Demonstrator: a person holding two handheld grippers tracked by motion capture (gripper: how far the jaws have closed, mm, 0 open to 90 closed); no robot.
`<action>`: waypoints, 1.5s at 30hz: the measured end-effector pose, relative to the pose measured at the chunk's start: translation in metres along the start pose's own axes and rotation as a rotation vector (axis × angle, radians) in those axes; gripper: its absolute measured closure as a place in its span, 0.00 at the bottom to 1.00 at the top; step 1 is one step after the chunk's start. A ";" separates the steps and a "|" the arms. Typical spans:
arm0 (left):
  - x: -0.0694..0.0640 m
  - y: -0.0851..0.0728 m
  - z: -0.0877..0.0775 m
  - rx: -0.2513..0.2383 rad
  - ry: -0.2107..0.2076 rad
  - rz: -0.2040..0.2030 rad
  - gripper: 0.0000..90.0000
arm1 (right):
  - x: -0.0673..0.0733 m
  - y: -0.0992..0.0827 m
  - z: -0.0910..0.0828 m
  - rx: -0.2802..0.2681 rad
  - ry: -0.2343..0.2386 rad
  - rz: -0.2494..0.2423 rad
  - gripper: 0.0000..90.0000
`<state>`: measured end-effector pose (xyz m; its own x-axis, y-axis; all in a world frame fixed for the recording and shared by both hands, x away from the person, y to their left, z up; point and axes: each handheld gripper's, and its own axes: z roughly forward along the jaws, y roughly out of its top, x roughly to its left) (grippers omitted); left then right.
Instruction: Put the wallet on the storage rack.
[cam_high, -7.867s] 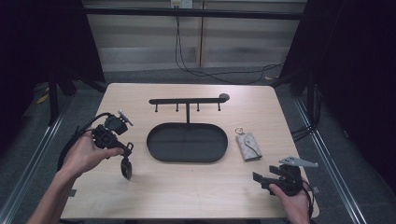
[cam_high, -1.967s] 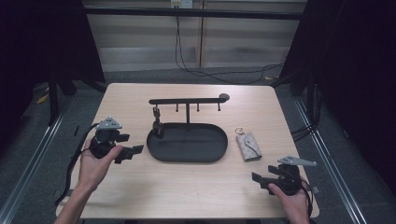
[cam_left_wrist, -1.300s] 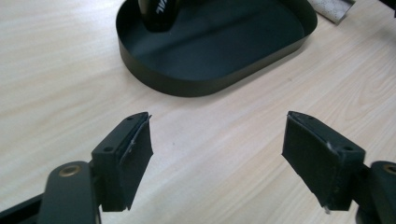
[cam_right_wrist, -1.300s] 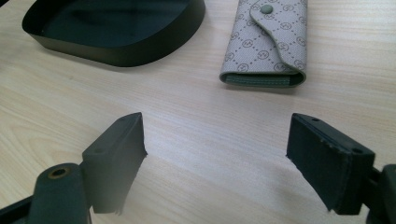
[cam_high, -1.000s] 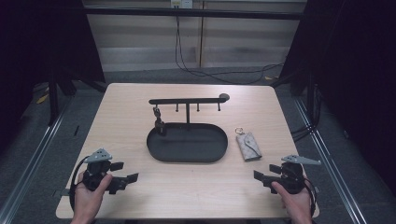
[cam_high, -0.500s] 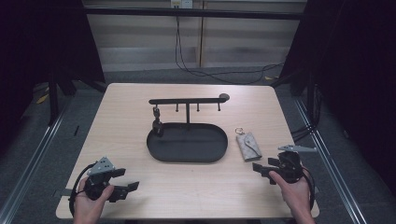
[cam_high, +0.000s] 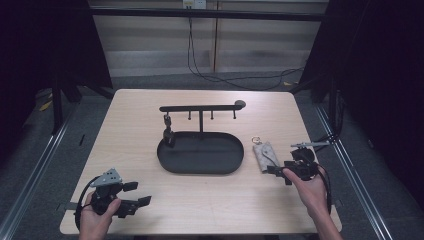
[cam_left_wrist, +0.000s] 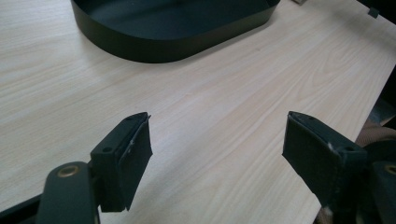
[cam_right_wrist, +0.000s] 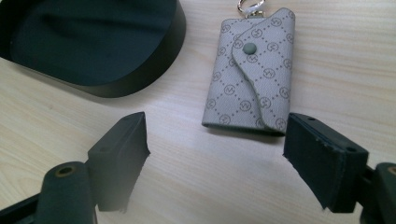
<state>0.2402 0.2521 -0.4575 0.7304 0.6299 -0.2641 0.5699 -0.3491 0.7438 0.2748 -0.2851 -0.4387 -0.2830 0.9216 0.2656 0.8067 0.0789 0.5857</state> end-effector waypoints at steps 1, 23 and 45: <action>0.000 0.000 0.000 -0.001 0.002 0.005 0.26 | 0.000 0.003 0.002 0.009 0.001 -0.003 0.24; 0.002 0.000 -0.003 -0.027 -0.015 -0.010 0.26 | 0.001 0.045 0.025 0.154 -0.038 -0.023 0.23; 0.008 -0.001 -0.004 -0.025 -0.007 -0.058 0.25 | -0.004 0.071 0.066 0.353 -0.116 -0.049 0.26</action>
<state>0.2440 0.2602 -0.4581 0.6990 0.6437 -0.3114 0.6021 -0.2949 0.7420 0.3672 -0.2585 -0.4488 -0.2811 0.9489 0.1436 0.9287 0.2312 0.2898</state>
